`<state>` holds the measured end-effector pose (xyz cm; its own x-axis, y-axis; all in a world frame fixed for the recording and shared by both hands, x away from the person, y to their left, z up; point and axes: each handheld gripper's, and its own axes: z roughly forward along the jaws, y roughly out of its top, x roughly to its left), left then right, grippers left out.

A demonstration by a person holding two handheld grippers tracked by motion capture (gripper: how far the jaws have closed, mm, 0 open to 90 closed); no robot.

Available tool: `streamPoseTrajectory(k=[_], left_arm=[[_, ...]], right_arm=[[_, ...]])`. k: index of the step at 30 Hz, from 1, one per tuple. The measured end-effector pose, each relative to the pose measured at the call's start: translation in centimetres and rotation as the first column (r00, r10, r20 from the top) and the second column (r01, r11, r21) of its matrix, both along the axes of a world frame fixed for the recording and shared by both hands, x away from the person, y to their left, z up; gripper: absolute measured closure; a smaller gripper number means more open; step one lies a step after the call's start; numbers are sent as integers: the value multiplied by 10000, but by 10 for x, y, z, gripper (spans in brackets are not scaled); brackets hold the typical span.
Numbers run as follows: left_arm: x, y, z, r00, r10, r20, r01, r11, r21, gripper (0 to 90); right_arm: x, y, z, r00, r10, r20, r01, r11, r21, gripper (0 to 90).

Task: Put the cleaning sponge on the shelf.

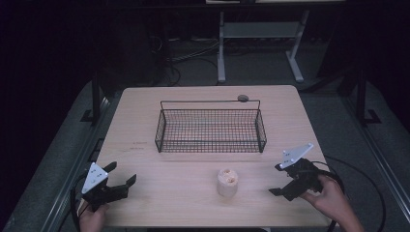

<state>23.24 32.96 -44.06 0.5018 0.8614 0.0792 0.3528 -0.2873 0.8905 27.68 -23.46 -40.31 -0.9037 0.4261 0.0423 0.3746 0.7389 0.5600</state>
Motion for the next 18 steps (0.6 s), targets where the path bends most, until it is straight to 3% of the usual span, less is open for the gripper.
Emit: streamPoseTrajectory(k=[18], left_arm=[[0,1,0,10000,19,8,-19,10000,-8,139]], right_arm=[[14,36,9,9946,1030,-135,-1036,9932,-537,147]])
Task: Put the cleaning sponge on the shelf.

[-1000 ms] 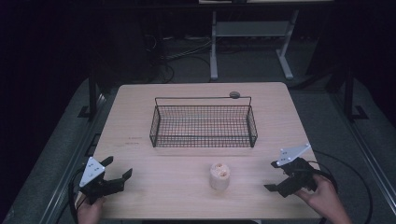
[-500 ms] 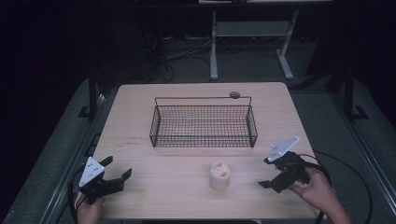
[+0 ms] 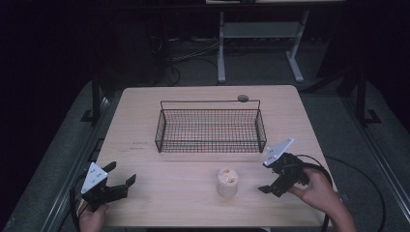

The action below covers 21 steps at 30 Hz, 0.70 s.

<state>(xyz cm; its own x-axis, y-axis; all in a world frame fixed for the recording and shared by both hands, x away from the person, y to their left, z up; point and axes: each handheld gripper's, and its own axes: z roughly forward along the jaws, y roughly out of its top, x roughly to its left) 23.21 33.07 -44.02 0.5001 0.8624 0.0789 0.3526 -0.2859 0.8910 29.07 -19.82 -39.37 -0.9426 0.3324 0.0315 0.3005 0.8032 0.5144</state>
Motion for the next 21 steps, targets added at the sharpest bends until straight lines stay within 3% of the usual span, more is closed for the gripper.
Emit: streamPoseTrajectory(k=[21], left_arm=[[0,0,0,10000,23,20,-23,10000,-63,139]], right_arm=[[12,39,9,9963,849,-133,-855,9949,-543,146]])
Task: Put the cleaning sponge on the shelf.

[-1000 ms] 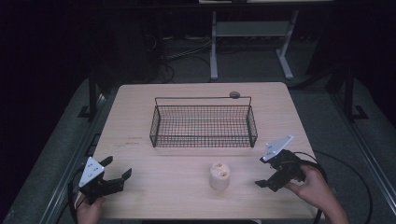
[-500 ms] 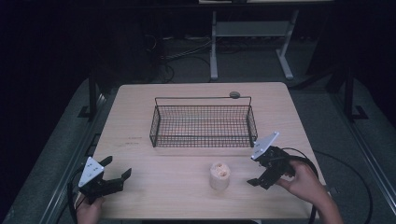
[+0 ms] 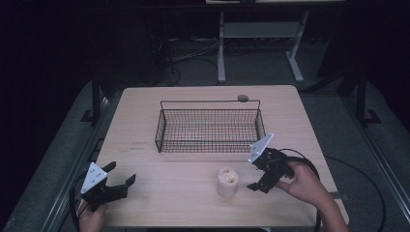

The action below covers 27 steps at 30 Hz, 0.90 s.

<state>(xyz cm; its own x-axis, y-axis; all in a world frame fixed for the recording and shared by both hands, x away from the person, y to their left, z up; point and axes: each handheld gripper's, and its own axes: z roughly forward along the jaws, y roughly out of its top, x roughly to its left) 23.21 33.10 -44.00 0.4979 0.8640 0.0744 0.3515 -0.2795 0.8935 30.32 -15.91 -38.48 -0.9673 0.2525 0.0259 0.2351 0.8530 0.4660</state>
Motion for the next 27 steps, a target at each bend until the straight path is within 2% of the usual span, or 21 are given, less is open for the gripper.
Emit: streamPoseTrajectory(k=[11,27], left_arm=[[0,1,0,10000,-6,2,6,10000,-28,140],[0,2,0,10000,-12,10,12,10000,-61,139]], right_arm=[[7,25,-1,9987,461,-222,-465,9988,-180,147],[13,48,-2,9955,869,-383,-879,9958,-253,147]])
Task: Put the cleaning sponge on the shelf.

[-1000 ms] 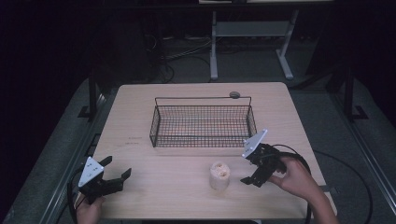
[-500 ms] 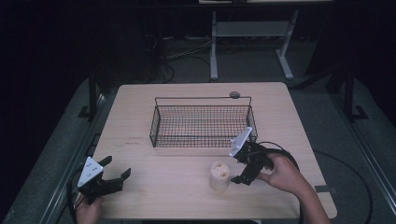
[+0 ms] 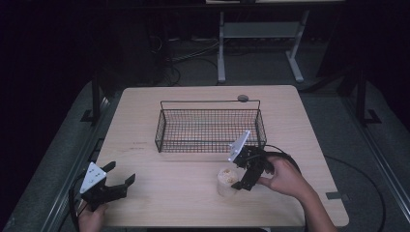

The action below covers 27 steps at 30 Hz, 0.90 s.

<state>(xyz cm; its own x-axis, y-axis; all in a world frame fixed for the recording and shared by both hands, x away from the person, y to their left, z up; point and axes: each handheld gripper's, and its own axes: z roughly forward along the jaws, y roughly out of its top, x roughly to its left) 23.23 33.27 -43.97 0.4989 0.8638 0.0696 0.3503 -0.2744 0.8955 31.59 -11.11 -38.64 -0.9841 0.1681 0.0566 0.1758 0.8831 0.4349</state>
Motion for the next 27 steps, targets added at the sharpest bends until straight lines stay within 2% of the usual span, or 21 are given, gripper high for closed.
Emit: streamPoseTrajectory(k=[23,27], left_arm=[[0,1,0,10000,48,25,-48,10000,-60,139],[0,1,1,10000,47,29,-46,10000,-61,140]], right_arm=[[4,19,-6,9988,362,-345,-366,9993,-120,147],[4,24,-7,9984,456,-337,-469,9981,-408,154]])
